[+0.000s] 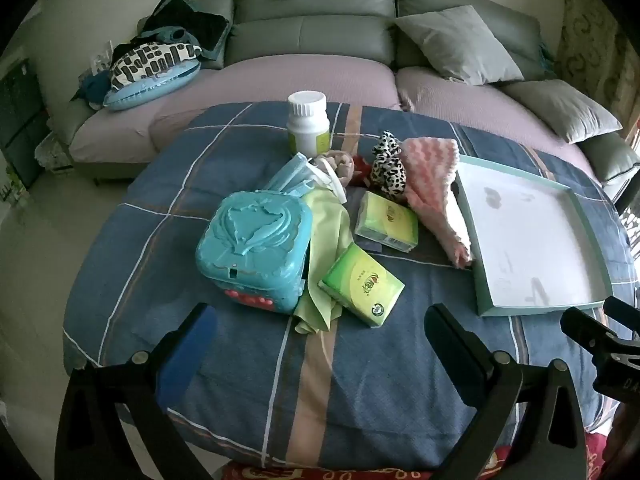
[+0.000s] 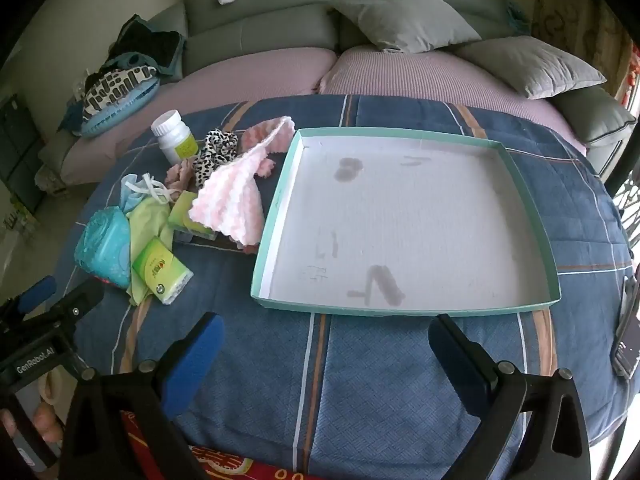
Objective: Organize soft objects
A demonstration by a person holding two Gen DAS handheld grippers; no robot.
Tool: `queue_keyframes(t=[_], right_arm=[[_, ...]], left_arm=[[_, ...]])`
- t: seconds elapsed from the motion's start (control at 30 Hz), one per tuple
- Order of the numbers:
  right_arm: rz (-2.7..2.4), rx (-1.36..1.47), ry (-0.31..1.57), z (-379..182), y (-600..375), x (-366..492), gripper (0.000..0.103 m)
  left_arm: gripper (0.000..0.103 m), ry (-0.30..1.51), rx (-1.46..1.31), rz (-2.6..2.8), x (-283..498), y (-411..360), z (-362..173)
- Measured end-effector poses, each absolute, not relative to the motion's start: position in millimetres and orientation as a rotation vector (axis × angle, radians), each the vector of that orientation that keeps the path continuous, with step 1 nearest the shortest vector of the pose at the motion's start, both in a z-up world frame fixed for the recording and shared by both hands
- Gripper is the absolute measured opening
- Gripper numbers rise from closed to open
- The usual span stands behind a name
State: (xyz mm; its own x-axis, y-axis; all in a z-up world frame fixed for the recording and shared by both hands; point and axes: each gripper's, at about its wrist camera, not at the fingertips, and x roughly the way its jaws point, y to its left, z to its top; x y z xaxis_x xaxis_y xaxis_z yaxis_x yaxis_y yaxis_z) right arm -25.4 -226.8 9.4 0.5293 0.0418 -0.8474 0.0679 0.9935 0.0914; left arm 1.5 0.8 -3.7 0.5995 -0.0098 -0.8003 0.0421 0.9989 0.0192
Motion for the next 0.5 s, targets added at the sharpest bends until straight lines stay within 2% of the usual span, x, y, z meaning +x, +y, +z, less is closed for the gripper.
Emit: queue_keyframes(t=[0.5], right_arm=[[-0.019, 0.110, 1.027, 5.9, -224.2, -25.0, 0.103]], left_arm=[[0.103, 0.936, 0.030, -0.033, 2.4, 1.8, -5.4]])
